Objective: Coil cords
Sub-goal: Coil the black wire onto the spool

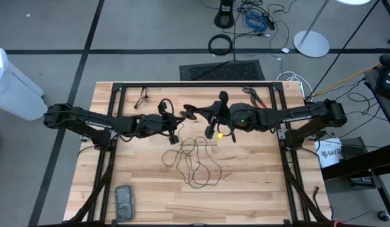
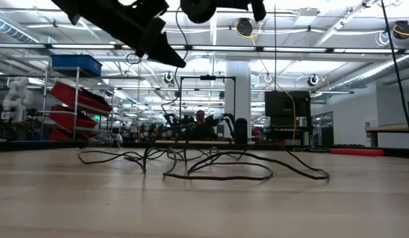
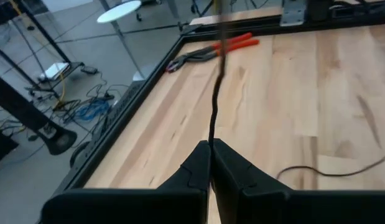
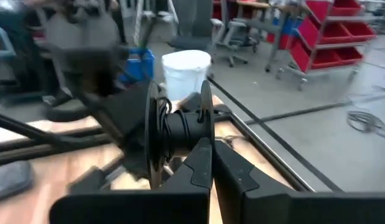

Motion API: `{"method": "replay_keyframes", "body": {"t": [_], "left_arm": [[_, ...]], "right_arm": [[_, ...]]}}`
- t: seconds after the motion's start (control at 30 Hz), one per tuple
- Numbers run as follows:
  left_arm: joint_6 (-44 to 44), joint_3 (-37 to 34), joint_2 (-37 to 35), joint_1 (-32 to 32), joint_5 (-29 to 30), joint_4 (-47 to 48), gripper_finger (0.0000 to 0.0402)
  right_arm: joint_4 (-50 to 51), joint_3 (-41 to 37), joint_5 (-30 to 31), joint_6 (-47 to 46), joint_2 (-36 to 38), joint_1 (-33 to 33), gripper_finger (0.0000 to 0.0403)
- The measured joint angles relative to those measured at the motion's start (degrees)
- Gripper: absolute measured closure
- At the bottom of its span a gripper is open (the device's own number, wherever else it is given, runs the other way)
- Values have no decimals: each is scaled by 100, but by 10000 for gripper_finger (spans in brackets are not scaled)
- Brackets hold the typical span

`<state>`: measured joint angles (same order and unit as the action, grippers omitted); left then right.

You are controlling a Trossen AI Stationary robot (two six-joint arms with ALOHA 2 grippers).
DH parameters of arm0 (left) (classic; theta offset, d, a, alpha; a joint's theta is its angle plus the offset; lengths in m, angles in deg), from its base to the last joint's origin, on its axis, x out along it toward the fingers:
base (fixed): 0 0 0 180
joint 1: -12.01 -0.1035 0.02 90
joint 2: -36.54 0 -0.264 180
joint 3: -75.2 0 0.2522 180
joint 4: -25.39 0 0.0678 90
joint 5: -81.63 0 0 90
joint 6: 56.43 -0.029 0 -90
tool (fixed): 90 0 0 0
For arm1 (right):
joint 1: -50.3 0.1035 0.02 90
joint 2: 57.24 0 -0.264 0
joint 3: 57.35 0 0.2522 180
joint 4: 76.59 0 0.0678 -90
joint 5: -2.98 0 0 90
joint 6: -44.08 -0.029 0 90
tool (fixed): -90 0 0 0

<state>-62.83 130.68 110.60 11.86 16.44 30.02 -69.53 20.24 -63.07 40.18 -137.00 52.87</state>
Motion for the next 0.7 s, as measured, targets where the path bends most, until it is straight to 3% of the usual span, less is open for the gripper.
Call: {"method": "replay_keyframes", "body": {"t": [0.3, 0.57, 0.7], "left_arm": [[200, -18, 0, -250, -231, -145, 389], [615, -18, 5, -247, -510, -368, 389], [746, -18, 114, -248, -681, -418, 389]], "right_arm": [[-684, -78, -166, -262, -81, -108, 403], [-1228, -80, 707, -240, -387, -105, 403], [-1610, -80, 793, -158, -541, -103, 403]]}}
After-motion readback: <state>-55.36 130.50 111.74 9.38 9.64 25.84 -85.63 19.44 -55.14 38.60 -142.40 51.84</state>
